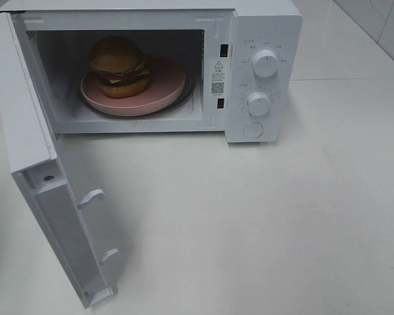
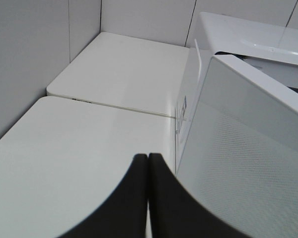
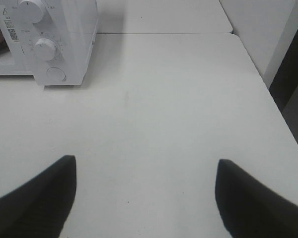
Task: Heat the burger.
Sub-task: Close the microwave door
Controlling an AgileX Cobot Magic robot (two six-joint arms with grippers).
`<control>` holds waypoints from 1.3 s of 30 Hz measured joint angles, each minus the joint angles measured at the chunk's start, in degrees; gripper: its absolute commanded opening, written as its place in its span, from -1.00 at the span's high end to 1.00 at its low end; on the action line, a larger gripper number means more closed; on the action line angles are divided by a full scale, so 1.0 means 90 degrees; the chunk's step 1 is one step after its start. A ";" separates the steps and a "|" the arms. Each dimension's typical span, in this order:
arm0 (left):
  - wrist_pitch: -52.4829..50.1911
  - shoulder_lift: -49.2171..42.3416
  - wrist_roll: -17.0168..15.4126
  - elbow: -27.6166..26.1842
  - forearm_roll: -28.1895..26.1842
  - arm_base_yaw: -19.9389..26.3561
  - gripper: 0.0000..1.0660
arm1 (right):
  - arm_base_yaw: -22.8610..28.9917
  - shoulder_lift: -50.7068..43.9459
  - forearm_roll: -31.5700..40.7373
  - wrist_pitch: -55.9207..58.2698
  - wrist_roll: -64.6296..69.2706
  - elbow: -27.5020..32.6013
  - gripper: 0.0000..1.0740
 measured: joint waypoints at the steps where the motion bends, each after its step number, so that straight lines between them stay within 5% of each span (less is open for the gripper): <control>1: -0.0223 0.0210 -0.0019 0.0000 0.0076 -0.0019 1.00 | 0.0000 0.0000 0.0000 0.0000 0.0000 0.0000 -0.36; 7: -0.1019 0.1184 -0.0401 0.0006 0.0974 -0.0255 1.00 | 0.0000 0.0000 0.0000 0.0000 0.0000 0.0000 -0.36; 13: -0.2228 0.2438 -0.1273 0.0025 0.2591 -0.0465 1.00 | 0.0000 0.0000 0.0000 0.0000 0.0000 0.0000 -0.36; 19: -0.3629 0.3234 -0.1833 0.0025 0.3266 -0.0465 1.00 | 0.0000 0.0000 0.0000 0.0000 0.0000 0.0000 -0.36; 26: -0.4768 0.4100 -0.1967 0.0013 0.3514 -0.0465 1.00 | 0.0000 0.0000 0.0000 0.0000 0.0000 0.0000 -0.36; 39: -0.4947 0.4845 -0.2152 -0.0516 0.4412 -0.0573 1.00 | 0.0000 0.0000 0.0000 0.0000 0.0000 0.0000 -0.36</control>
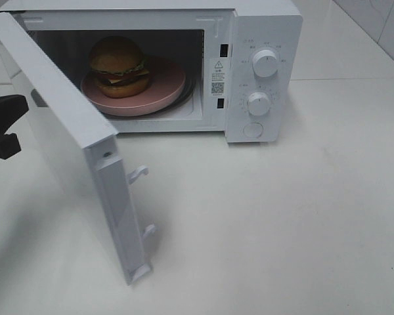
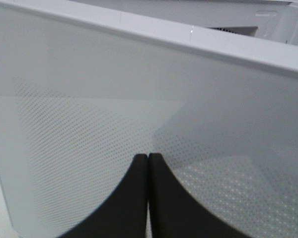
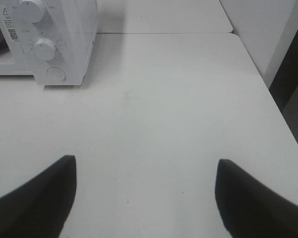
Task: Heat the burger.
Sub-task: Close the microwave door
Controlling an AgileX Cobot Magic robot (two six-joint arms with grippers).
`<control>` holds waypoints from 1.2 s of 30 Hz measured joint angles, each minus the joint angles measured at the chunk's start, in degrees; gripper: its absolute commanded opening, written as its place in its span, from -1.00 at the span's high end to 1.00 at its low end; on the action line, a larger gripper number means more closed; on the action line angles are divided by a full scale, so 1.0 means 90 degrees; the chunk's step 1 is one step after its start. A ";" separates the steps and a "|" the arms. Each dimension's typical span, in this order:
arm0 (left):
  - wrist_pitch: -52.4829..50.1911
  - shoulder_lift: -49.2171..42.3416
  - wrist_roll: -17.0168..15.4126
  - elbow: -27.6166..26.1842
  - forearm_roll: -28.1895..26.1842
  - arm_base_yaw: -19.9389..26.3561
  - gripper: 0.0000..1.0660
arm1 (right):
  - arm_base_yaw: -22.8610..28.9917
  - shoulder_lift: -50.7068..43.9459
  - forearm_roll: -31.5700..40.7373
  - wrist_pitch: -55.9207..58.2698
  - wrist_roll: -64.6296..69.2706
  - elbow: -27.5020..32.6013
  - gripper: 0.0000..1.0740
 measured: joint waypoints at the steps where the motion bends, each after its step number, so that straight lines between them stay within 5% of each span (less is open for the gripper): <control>1: 0.0006 0.0013 -0.0006 -0.0013 -0.0019 -0.0076 1.00 | 0.0000 0.0000 0.0000 0.0000 0.0000 0.0000 -0.36; 7: 0.0006 0.0267 0.0051 -0.0261 -0.0376 -0.0630 1.00 | 0.0000 0.0000 0.0000 0.0000 0.0000 0.0000 -0.36; 17: 0.0006 0.1108 0.0146 -0.0929 -0.1859 -0.1827 1.00 | 0.0000 0.0000 0.0000 0.0000 0.0000 0.0000 -0.36; 24: 0.0172 0.1464 0.0758 -0.1553 -0.2922 -0.2731 1.00 | 0.0000 0.0000 0.0000 0.0000 0.0000 0.0000 -0.36; 36: 0.0891 0.2088 0.0834 -0.2852 -0.3291 -0.3202 1.00 | 0.0000 0.0000 0.0000 0.0000 0.0000 0.0000 -0.36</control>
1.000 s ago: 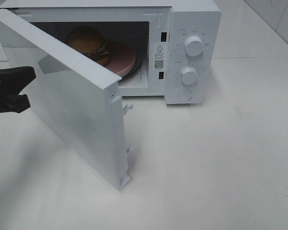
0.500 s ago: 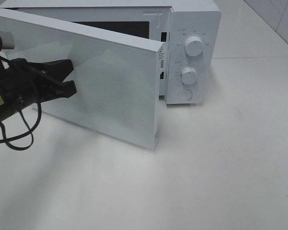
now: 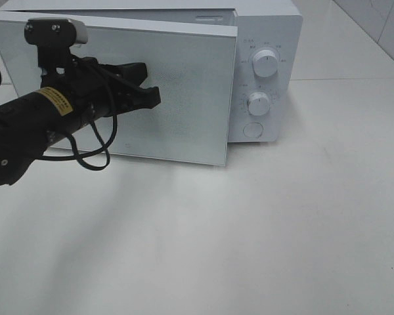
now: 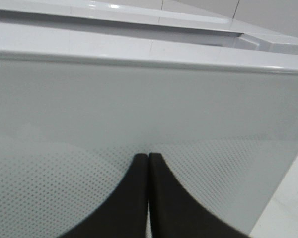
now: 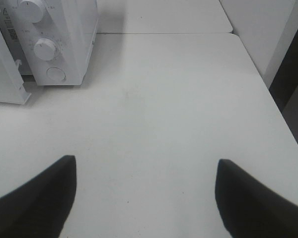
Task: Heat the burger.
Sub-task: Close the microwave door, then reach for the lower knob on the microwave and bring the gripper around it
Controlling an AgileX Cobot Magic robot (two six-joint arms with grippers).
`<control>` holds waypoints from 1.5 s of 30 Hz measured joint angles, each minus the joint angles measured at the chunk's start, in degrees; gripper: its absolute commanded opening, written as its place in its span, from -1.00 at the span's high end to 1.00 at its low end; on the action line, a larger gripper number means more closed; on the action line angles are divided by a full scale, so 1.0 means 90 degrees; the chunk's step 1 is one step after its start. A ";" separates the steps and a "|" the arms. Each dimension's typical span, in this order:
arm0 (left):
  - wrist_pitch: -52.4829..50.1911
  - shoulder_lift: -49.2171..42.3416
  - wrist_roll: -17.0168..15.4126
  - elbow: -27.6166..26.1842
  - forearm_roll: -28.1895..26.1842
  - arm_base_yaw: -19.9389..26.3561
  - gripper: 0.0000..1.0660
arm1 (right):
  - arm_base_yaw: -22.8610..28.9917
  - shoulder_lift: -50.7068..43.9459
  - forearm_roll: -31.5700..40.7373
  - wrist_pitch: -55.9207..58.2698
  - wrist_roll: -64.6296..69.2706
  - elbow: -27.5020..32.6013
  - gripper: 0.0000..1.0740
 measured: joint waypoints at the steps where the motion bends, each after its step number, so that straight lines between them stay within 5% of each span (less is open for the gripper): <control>1: 0.0000 0.0000 0.0000 0.0000 0.0000 0.0000 1.00 | 0.0000 0.0000 0.0000 0.0000 0.0000 0.0000 -0.36; 24: 0.0541 0.1140 0.0064 -0.1808 0.0210 -0.0191 1.00 | 0.0000 0.0000 0.0000 0.0000 0.0000 0.0000 -0.36; 30: 0.0605 0.1146 0.0013 -0.1846 0.0363 -0.0191 1.00 | 0.0000 0.0000 0.0000 0.0000 0.0000 0.0000 -0.36; 35: 0.1248 0.1089 -0.0681 -0.1903 0.1095 -0.0172 1.00 | 0.0000 0.0000 0.0000 0.0000 0.0000 0.0000 -0.36; 38: 0.1401 0.1050 -0.0738 -0.1865 0.1184 -0.0178 1.00 | 0.0000 0.0000 0.0000 0.0000 0.0000 0.0000 -0.36; 45: 0.2305 0.0293 -0.0796 -0.1095 0.1477 -0.0516 1.00 | 0.0000 0.0000 0.0000 0.0000 0.0000 0.0000 -0.36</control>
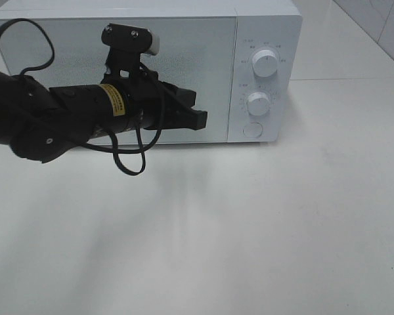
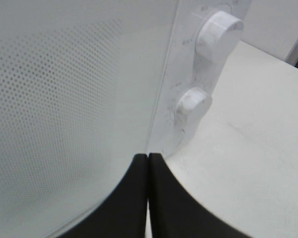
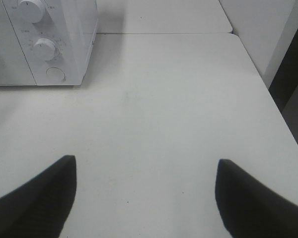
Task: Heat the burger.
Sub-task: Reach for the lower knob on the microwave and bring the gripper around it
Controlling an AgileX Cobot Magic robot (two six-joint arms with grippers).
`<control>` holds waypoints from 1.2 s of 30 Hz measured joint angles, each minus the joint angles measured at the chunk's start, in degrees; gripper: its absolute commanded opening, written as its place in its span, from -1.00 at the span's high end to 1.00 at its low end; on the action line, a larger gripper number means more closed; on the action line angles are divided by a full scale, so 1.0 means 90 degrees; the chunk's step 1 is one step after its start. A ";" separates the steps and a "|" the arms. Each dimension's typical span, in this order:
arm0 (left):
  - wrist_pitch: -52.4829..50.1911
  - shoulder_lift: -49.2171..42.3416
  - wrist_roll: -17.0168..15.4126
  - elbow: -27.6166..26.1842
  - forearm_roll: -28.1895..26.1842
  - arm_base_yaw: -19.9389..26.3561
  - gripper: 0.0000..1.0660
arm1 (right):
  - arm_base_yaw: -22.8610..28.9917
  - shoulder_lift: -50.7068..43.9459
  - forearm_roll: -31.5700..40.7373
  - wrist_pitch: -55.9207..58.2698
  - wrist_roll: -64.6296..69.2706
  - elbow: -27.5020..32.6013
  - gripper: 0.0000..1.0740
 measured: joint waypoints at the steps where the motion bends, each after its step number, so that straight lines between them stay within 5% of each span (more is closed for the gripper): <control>1: 0.0000 0.0000 0.0000 0.0000 0.0000 0.0000 1.00 | 0.0000 0.0000 0.0000 0.0000 0.0000 0.0000 -0.36; 4: 0.0318 -0.0357 -0.0006 0.0344 0.0000 -0.0032 1.00 | 0.0000 0.0000 0.0000 0.0000 0.0000 0.0000 -0.36; 5: 0.0573 -0.0554 -0.0019 0.0547 0.0000 -0.0032 0.93 | 0.0000 0.0000 -0.0006 0.0000 0.0000 0.0000 -0.36; 6: 0.0980 -0.0751 -0.0019 0.0745 0.0000 -0.0032 0.65 | 0.0000 0.0000 -0.0006 0.0000 0.0000 0.0000 -0.36; 7: 0.0980 -0.0751 -0.0019 0.0745 0.0000 -0.0032 0.65 | 0.0000 0.0000 -0.0006 0.0000 0.0000 0.0000 -0.36; 8: 0.1203 -0.0834 -0.0019 0.0802 0.0000 -0.0032 0.41 | 0.0000 0.0000 -0.0006 0.0000 0.0000 0.0000 -0.36; 9: 0.1814 -0.0942 -0.0019 0.0910 0.0000 -0.0032 -0.15 | 0.0000 0.0000 -0.0006 0.0000 0.0000 0.0000 -0.36; 10: 0.1814 -0.0942 -0.0019 0.0910 0.0000 -0.0032 -0.15 | 0.0000 0.0000 -0.0006 0.0000 0.0000 0.0000 -0.36; 11: 0.2184 -0.0987 -0.0019 0.0942 0.0000 -0.0032 -0.41 | 0.0000 0.0000 -0.0006 0.0000 0.0000 0.0000 -0.36; 12: 0.2973 -0.1057 -0.0025 0.0961 0.0000 -0.0032 -0.92 | 0.0000 0.0000 -0.0006 0.0000 0.0000 0.0000 -0.36; 30: 0.7423 -0.2540 -0.0166 0.0968 -0.0598 -0.0032 -0.83 | 0.0000 0.0000 -0.0006 0.0000 0.0000 0.0000 -0.36; 36: 0.8448 -0.2699 -0.0178 0.0968 -0.0961 0.0458 -0.83 | 0.0000 0.0000 -0.0006 0.0000 0.0000 0.0000 -0.36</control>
